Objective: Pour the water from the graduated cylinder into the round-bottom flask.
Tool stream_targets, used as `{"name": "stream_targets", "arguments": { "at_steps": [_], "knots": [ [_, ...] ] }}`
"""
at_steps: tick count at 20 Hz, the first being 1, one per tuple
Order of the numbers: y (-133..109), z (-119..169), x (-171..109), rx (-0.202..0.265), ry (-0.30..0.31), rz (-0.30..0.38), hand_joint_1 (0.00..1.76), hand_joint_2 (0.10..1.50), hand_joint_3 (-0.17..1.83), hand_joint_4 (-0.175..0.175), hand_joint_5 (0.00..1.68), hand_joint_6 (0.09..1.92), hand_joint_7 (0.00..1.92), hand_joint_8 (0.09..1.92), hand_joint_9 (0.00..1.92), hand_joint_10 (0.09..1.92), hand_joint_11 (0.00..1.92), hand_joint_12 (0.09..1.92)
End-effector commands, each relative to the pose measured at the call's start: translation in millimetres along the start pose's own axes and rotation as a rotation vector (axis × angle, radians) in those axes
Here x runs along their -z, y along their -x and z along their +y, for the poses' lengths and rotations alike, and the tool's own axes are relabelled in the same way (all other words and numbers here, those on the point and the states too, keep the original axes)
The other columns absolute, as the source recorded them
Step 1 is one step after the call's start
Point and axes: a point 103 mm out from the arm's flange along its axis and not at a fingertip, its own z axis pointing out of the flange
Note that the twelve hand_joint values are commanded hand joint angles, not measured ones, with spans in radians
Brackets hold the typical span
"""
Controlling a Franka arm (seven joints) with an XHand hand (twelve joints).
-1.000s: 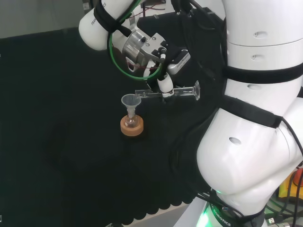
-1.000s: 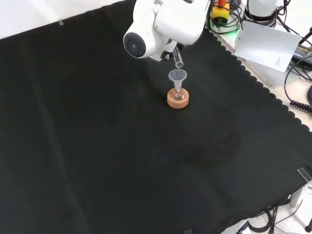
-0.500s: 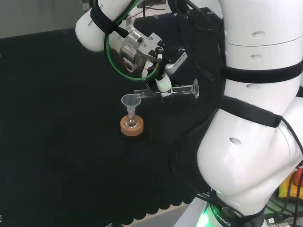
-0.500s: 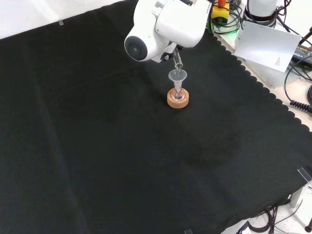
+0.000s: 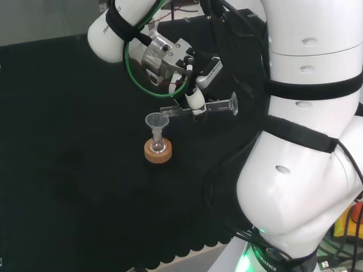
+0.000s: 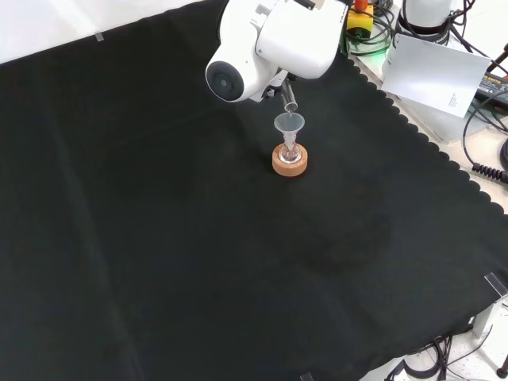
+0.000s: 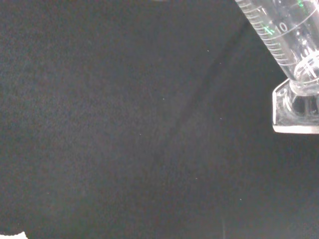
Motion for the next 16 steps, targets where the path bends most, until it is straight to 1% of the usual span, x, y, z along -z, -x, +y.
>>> {"name": "stream_targets", "arguments": {
  "at_steps": [1,10,16],
  "knots": [
    [0.6,-1.9,1.3,-0.016,-0.009,-0.012,1.26,1.1,0.0,-0.175,1.0,0.98,1.02,0.96,1.45,0.09,1.28,0.72],
    [1.5,-4.5,4.2,-0.035,-0.018,-0.027,1.26,1.1,0.0,-0.175,1.0,0.98,1.02,0.96,1.45,0.09,1.29,0.72],
    [-3.3,-3.6,7.3,-0.027,-0.006,-0.025,1.26,1.1,0.0,-0.175,1.0,0.98,1.02,0.96,1.45,0.09,1.29,0.72]
  ]
}}
